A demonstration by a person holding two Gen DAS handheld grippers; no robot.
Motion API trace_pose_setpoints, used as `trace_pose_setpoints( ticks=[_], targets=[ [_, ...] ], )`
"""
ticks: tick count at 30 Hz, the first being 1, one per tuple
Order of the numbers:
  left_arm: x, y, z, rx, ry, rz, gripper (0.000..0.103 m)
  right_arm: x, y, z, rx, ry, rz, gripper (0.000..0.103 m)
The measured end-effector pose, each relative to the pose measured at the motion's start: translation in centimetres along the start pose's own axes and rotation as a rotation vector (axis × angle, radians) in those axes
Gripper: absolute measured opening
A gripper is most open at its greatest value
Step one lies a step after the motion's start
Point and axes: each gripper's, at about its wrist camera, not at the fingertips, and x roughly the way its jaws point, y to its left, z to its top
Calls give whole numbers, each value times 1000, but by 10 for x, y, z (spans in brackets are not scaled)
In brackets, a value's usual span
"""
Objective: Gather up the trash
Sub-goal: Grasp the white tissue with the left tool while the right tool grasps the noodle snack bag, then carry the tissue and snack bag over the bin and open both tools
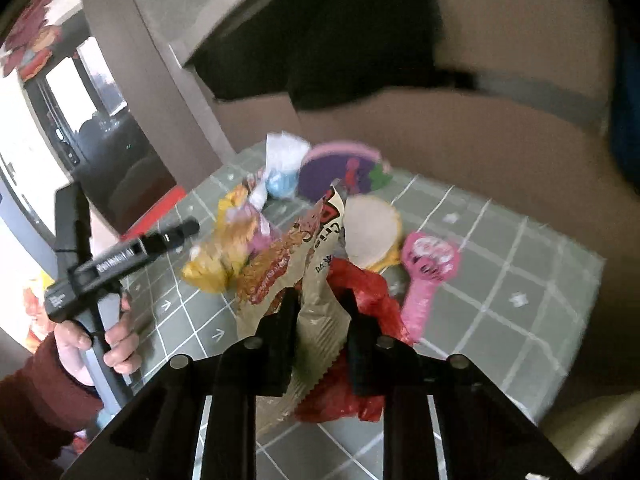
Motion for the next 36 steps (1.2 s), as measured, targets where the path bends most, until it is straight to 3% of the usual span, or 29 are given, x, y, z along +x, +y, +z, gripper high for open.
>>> trace_pose_setpoints(
  ticks=[3,6,12,14,16,19,28,36],
  targets=[
    [-4,0,-12,-9,28,-5,64,-17,7,5,-38,-86,-72,14],
    [-6,-3,-20,-1,36,3,64,-27,8,9,-48,-135,-92,13],
    [12,-2,-18,-58,67,69,60,-34,10,7,-47,-145,-75,13],
    [20,-3,-16,-65,88,83,50,-32,14,3,-53,-137,-70,13],
    [21,-5,-16,-59,105,86,27,-34,17,-2,-57,-136,-69,13],
    [11,-9,-19,-24,87,84,16,-38,22,-5,-63,-138,-59,13],
    [-49,-37,-23,104,-30,107,14,-64,43,-10,-98,-180,-52,12],
    [-104,-60,-34,180,-120,28,14,-90,56,-18,-115,-223,-49,12]
  ],
)
